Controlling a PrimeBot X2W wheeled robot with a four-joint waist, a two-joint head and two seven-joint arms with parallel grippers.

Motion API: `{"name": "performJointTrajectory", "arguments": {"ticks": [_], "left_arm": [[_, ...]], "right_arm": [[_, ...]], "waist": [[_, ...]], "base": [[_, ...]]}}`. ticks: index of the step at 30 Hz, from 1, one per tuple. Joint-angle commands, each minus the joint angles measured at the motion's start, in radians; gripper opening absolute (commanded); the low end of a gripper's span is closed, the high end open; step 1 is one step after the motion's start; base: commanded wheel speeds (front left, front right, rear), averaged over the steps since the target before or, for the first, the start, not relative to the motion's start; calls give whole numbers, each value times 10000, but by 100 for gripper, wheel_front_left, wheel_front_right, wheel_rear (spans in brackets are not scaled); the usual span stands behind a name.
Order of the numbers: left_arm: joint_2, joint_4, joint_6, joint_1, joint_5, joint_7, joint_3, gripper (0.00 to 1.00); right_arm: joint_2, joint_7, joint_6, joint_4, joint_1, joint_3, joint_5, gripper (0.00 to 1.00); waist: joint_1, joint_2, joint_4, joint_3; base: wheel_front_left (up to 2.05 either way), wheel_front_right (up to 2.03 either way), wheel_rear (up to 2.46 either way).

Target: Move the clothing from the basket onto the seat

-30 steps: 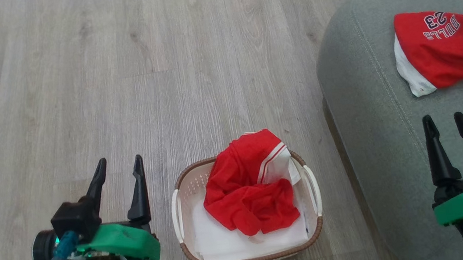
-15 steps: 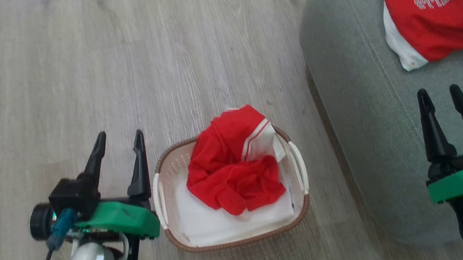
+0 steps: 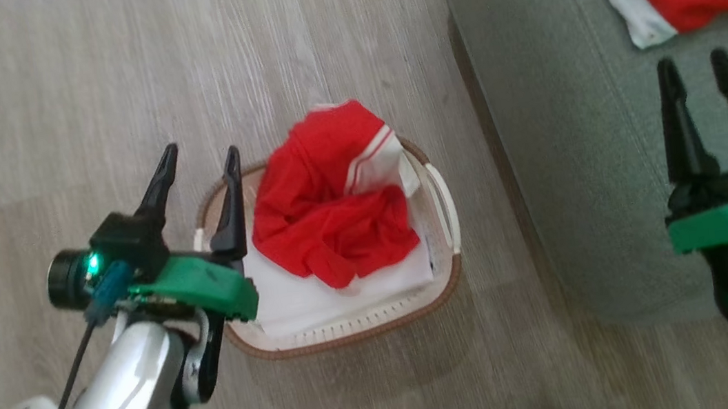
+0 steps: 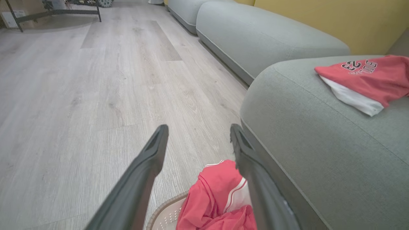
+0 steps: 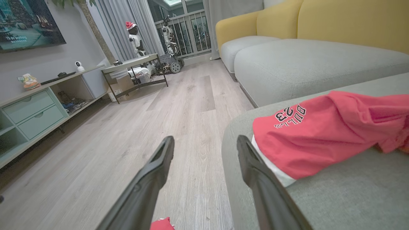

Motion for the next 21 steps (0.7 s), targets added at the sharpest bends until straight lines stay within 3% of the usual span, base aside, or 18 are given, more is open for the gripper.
{"name": "performJointTrajectory", "arguments": {"ticks": [1, 9, 21], "left_arm": [[92, -111, -95, -591, 116, 68, 217, 100], [-131, 890, -568, -1550, 195, 454, -195, 100], [-790, 3765, -1814, -3279, 208, 1673, -1188, 100]], "right_arm": [[-194, -90, -2, -443, -332, 50, 70, 100], [-100, -92, -2, -772, -994, -156, 36, 100], [223, -92, -2, -1617, -1981, -325, -146, 100]], "waist": [[-1, 0, -217, 606], [-1, 0, -469, 1735], [-1, 0, -1026, 3266]], "base": [[0, 0, 0], [0, 0, 0], [0, 0, 0]]}}
